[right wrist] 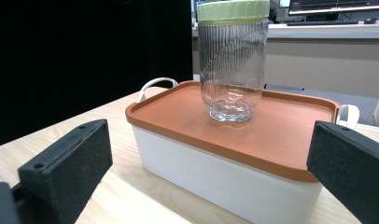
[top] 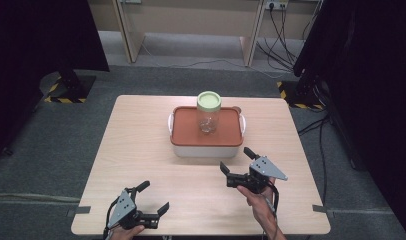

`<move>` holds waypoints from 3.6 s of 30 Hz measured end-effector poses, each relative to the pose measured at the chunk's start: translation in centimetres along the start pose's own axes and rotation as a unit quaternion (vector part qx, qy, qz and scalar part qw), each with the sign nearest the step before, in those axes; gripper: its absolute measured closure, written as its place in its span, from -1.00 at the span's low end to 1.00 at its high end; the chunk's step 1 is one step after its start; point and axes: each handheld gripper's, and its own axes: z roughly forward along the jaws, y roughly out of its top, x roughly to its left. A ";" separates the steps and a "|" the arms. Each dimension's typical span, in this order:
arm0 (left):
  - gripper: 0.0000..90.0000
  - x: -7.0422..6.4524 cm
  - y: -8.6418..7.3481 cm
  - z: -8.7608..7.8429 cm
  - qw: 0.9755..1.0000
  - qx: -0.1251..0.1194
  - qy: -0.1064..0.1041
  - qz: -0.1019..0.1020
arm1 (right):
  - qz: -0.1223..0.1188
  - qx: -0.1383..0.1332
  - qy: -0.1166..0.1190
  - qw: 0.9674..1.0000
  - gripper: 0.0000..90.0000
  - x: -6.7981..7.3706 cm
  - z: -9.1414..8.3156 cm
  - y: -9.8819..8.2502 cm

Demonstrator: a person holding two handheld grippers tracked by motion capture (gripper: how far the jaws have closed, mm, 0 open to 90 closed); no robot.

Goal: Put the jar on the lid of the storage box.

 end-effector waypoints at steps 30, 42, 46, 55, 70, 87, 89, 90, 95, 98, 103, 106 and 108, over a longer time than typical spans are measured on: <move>-1.00 0.0 0.0 0.0 1.000 -0.001 -0.001 0.001 | 0.008 0.006 0.009 1.000 -0.99 0.2 -0.7 -1.1; -1.00 0.0 0.0 0.0 1.000 -0.001 0.000 0.001 | 0.009 0.004 0.013 1.000 -0.99 0.2 -1.6 -1.4; -1.00 0.0 0.0 0.0 1.000 -0.001 0.000 0.001 | 0.008 0.004 0.013 1.000 -0.99 0.4 -1.8 -1.5; -1.00 0.0 0.0 0.0 1.000 0.000 0.000 0.001 | 0.006 0.006 0.016 1.000 -0.99 0.5 -2.2 -1.8; -1.00 0.0 0.0 0.0 1.000 -0.001 0.000 0.002 | 0.004 0.004 0.012 1.000 -0.99 0.4 -2.9 -2.1; -1.00 -0.1 0.0 0.0 1.000 0.000 0.000 0.003 | 0.008 0.007 0.012 1.000 -0.99 0.3 -3.6 -2.5; -0.99 -0.1 0.0 0.0 1.000 0.000 0.000 0.002 | 0.007 0.008 0.011 1.000 -0.99 0.3 -3.7 -2.6; -1.00 -0.1 0.1 0.0 1.000 0.000 0.000 0.003 | 0.008 0.008 0.010 1.000 -0.99 0.2 -3.7 -2.6; -1.00 -0.1 0.0 0.0 1.000 0.000 0.000 0.003 | 0.007 0.007 0.008 1.000 -0.99 0.1 -3.9 -2.7; -1.00 -0.1 0.1 0.0 1.000 -0.001 0.000 0.003 | 0.008 0.007 0.007 1.000 -0.99 0.0 -4.0 -2.7; -1.00 -0.1 0.1 -0.1 1.000 -0.002 0.000 0.002 | 0.008 0.008 0.003 1.000 -0.99 -0.1 -4.3 -2.9; -1.00 -0.1 0.1 -0.1 1.000 -0.001 0.000 0.002 | 0.008 0.009 0.002 1.000 -0.99 -0.2 -4.4 -3.0; -1.00 -0.1 0.1 -0.1 1.000 -0.001 0.000 0.002 | 0.008 0.009 0.001 1.000 -0.99 -0.2 -4.4 -3.0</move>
